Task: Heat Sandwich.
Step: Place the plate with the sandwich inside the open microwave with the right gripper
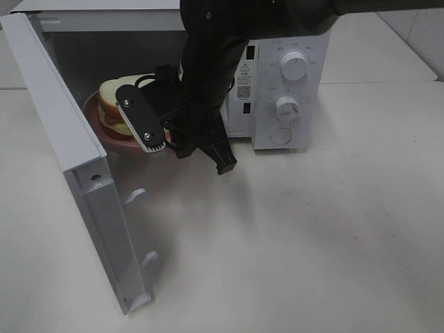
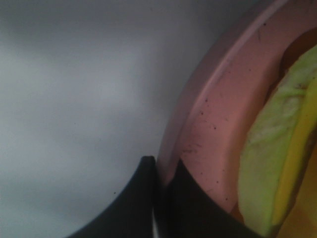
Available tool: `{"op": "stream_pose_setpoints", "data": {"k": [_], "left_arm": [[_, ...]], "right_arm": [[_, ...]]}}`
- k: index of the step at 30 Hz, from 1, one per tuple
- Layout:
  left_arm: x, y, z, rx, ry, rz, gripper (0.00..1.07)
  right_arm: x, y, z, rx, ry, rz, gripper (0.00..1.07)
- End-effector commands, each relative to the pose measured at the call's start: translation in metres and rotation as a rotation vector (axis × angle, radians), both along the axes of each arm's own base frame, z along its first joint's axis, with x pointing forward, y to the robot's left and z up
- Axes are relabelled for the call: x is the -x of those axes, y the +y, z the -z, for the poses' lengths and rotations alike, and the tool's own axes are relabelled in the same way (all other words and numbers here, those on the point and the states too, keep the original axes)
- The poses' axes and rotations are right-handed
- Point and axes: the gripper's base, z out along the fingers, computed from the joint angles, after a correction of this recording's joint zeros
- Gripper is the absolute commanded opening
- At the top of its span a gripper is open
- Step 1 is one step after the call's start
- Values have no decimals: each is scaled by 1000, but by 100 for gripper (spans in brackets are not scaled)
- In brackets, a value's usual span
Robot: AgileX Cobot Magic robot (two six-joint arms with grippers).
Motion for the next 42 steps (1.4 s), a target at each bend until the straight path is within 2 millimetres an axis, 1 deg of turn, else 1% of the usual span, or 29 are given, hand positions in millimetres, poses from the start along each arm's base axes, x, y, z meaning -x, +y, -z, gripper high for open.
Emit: {"op": "stream_pose_setpoints", "data": {"k": [1, 8, 12, 27, 39, 42], "left_arm": [[4, 0, 0, 5, -30, -4, 98], [4, 0, 0, 5, -30, -4, 98], [4, 0, 0, 5, -30, -4, 98], [4, 0, 0, 5, -30, -4, 98], [4, 0, 0, 5, -30, -4, 98], [4, 0, 0, 5, -30, -4, 98]], "right_arm": [[-6, 2, -8, -34, -25, 18, 0], [-20, 10, -8, -45, -18, 72, 0], [-25, 11, -6, -40, -22, 75, 0], [-44, 26, 12, -49, -16, 159, 0], [-58, 37, 15, -79, -54, 171, 0], [-63, 39, 12, -91, -71, 187, 0]]}}
